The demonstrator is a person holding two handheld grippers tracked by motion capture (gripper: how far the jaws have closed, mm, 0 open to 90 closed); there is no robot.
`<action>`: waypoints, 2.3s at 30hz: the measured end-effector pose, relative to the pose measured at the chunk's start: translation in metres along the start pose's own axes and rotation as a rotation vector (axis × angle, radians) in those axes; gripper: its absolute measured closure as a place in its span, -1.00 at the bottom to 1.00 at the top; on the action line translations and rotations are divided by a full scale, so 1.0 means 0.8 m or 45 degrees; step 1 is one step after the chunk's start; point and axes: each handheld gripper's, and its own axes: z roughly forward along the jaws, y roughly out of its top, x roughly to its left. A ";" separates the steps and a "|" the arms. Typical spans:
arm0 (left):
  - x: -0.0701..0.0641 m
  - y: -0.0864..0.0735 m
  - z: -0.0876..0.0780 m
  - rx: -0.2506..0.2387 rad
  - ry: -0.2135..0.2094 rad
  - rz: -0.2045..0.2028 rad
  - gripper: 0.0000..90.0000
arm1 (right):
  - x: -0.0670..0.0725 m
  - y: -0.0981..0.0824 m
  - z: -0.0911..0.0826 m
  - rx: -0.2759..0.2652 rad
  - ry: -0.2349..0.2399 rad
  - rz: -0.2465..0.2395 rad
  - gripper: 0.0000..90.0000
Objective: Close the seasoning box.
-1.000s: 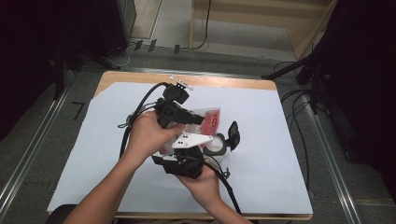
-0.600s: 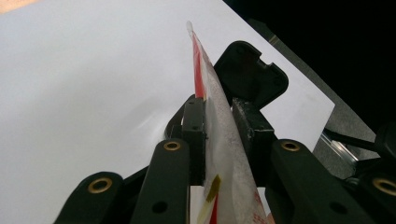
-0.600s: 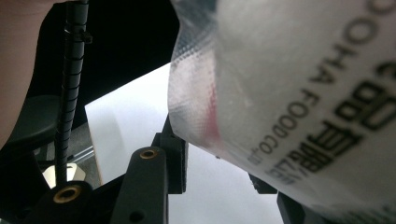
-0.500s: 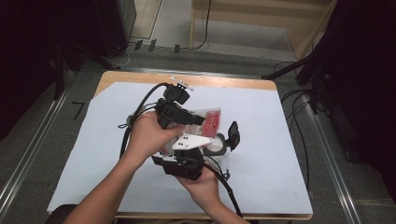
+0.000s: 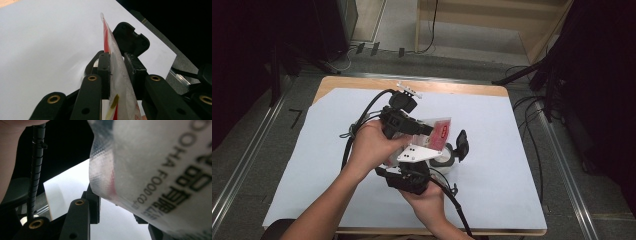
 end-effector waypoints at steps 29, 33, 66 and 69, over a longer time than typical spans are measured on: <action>0.017 0.002 -0.001 -0.013 0.009 -0.062 0.69 | -0.010 0.015 0.003 0.128 0.054 0.028 0.44; 0.018 0.002 -0.001 -0.004 0.002 -0.066 0.71 | -0.010 0.018 0.003 0.150 0.058 0.046 0.44; 0.023 0.002 -0.001 0.023 -0.034 -0.102 0.71 | -0.008 0.017 0.001 0.150 0.055 -0.015 0.44; 0.024 0.002 -0.001 0.021 -0.043 -0.117 0.70 | -0.007 0.017 0.000 0.151 0.054 -0.015 0.44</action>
